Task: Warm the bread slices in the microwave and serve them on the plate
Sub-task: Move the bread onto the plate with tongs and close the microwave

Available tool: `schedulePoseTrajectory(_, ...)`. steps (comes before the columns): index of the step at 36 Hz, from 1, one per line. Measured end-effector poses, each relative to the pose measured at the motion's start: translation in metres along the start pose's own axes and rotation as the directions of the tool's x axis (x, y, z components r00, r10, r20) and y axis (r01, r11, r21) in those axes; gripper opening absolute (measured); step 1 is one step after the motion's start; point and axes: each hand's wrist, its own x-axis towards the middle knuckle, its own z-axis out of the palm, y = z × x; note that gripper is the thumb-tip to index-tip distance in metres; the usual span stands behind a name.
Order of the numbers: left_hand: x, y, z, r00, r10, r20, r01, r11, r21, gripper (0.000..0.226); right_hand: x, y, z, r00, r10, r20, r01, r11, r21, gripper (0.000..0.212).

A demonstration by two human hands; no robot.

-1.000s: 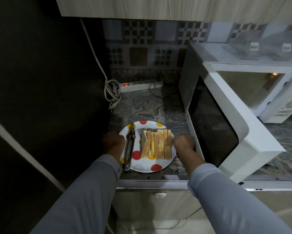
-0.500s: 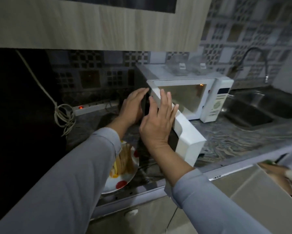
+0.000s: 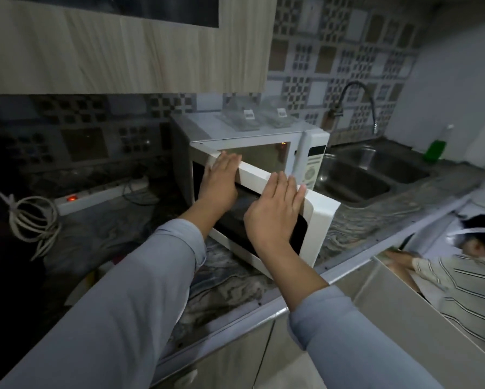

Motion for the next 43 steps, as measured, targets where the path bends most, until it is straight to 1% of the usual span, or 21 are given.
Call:
schedulePoseTrajectory(6, 0.015, 0.011, 0.012, 0.999, -0.029, 0.024, 0.027, 0.996, 0.083, 0.08, 0.034, 0.031, 0.011, 0.996, -0.029, 0.088, 0.03, 1.0, -0.001, 0.063)
schedulePoseTrajectory(9, 0.024, 0.014, 0.019, 0.999, -0.021, 0.026, 0.018, 0.995, 0.1, 0.079, 0.052, 0.046, 0.022, 0.996, -0.058, 0.067, 0.055, 0.998, 0.037, 0.063)
schedulePoseTrajectory(12, 0.034, 0.016, 0.029, 1.0, -0.014, 0.006, 0.013, 0.99, 0.139, 0.07, 0.072, 0.06, 0.037, 0.992, -0.104, 0.068, 0.099, 0.992, 0.071, 0.063)
schedulePoseTrajectory(16, 0.049, 0.022, 0.044, 0.997, -0.032, -0.069, 0.043, 0.984, 0.173, 0.062, 0.102, 0.078, 0.057, 0.982, -0.177, 0.068, 0.166, 0.974, 0.152, 0.064)
schedulePoseTrajectory(18, 0.056, 0.026, 0.052, 0.994, -0.055, -0.097, 0.074, 0.975, 0.21, 0.061, 0.116, 0.085, 0.066, 0.972, -0.217, 0.086, 0.199, 0.963, 0.182, 0.064)
schedulePoseTrajectory(22, 0.074, 0.034, 0.068, 0.98, -0.119, -0.159, 0.161, 0.945, 0.284, 0.064, 0.146, 0.098, 0.086, 0.953, -0.291, 0.077, 0.261, 0.927, 0.27, 0.061)
schedulePoseTrajectory(25, 0.081, 0.036, 0.073, 0.972, -0.163, -0.172, 0.209, 0.93, 0.301, 0.066, 0.159, 0.104, 0.096, 0.937, -0.342, 0.075, 0.304, 0.901, 0.31, 0.061)
schedulePoseTrajectory(29, 0.091, 0.04, 0.077, 0.963, -0.222, -0.155, 0.263, 0.905, 0.335, 0.068, 0.177, 0.111, 0.11, 0.912, -0.403, 0.072, 0.346, 0.852, 0.393, 0.061)
schedulePoseTrajectory(33, 0.101, 0.046, 0.078, 0.947, -0.296, -0.124, 0.321, 0.872, 0.371, 0.07, 0.2, 0.117, 0.122, 0.869, -0.485, 0.102, 0.39, 0.795, 0.464, 0.059)
schedulePoseTrajectory(37, 0.109, 0.05, 0.076, 0.936, -0.342, -0.084, 0.344, 0.838, 0.424, 0.074, 0.219, 0.121, 0.129, 0.838, -0.534, 0.114, 0.408, 0.751, 0.52, 0.053)
schedulePoseTrajectory(40, 0.115, 0.052, 0.073, 0.924, -0.382, -0.029, 0.351, 0.815, 0.462, 0.074, 0.227, 0.125, 0.132, 0.812, -0.561, 0.16, 0.416, 0.749, 0.515, 0.054)
schedulePoseTrajectory(43, 0.122, 0.053, 0.07, 0.913, -0.407, -0.003, 0.359, 0.802, 0.477, 0.073, 0.232, 0.126, 0.131, 0.791, -0.578, 0.2, 0.453, 0.774, 0.442, 0.061)
